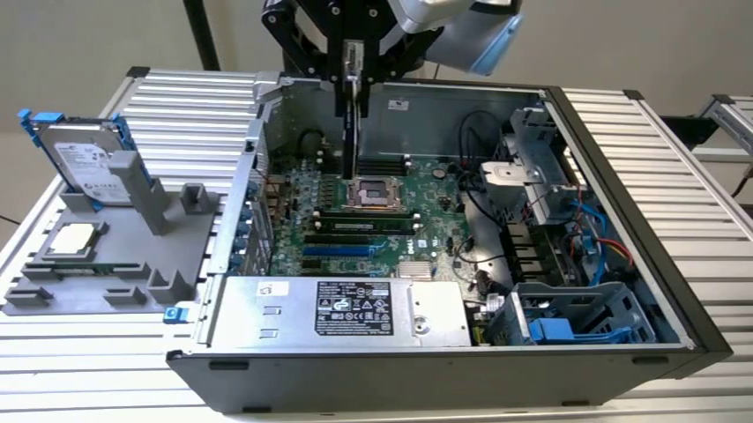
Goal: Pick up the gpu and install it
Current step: 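Pick up the gpu and move the gpu toward the slot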
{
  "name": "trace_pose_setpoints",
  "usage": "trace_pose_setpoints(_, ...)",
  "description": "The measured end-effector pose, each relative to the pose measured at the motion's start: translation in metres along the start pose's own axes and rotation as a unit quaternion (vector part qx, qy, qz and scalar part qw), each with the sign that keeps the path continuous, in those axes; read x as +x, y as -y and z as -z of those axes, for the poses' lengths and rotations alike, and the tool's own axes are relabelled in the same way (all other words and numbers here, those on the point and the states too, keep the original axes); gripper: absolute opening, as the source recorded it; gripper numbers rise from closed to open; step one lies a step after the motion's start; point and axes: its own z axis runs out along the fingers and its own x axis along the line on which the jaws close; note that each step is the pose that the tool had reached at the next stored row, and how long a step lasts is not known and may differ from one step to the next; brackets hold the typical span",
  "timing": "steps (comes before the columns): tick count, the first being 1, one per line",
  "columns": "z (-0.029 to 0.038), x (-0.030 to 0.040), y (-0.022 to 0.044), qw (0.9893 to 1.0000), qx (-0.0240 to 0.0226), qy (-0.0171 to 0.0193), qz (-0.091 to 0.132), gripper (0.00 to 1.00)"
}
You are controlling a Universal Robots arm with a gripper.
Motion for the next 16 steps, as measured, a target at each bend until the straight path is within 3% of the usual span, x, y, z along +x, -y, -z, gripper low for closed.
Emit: trace_pose_setpoints(16, -0.0001, -0.0075, -0.0001, 1.0000, 0.0000, 0.0000, 0.000, 0.00)
